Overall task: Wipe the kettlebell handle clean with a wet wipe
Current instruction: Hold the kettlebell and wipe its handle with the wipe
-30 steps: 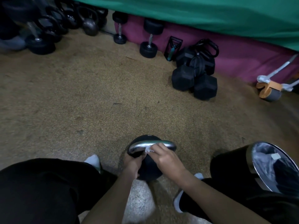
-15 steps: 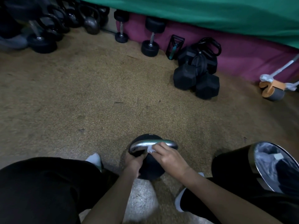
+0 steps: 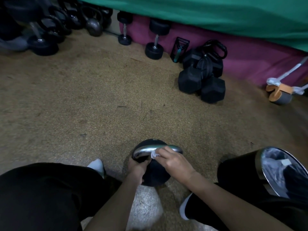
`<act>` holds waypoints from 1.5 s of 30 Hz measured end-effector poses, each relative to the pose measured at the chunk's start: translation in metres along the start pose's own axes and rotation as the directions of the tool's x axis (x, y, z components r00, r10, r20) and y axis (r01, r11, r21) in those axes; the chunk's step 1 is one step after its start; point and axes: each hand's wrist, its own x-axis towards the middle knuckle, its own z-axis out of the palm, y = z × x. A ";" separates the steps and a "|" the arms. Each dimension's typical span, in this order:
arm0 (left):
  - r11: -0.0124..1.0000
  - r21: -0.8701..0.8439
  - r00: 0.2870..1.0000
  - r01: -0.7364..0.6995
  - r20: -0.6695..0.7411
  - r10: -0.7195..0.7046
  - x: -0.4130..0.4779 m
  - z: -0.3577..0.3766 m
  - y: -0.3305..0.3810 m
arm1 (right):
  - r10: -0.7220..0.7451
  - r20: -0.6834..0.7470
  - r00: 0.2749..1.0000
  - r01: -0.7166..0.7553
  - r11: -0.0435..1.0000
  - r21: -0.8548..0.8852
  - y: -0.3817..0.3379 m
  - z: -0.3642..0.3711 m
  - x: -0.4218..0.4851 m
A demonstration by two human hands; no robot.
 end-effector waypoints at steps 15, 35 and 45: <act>1.000 -0.005 1.000 -0.016 0.019 0.017 -0.005 0.000 0.000 | 0.117 0.096 0.989 -0.134 0.969 0.205 0.012 -0.008 0.044; 0.999 -0.051 0.999 -0.010 0.042 0.012 0.010 0.001 -0.007 | 0.283 0.290 0.914 -0.356 0.902 0.243 0.006 -0.025 0.063; 0.998 -0.027 0.998 -0.052 0.019 0.053 0.017 0.001 -0.012 | 0.415 0.395 0.820 -0.504 0.850 0.155 0.013 -0.023 0.072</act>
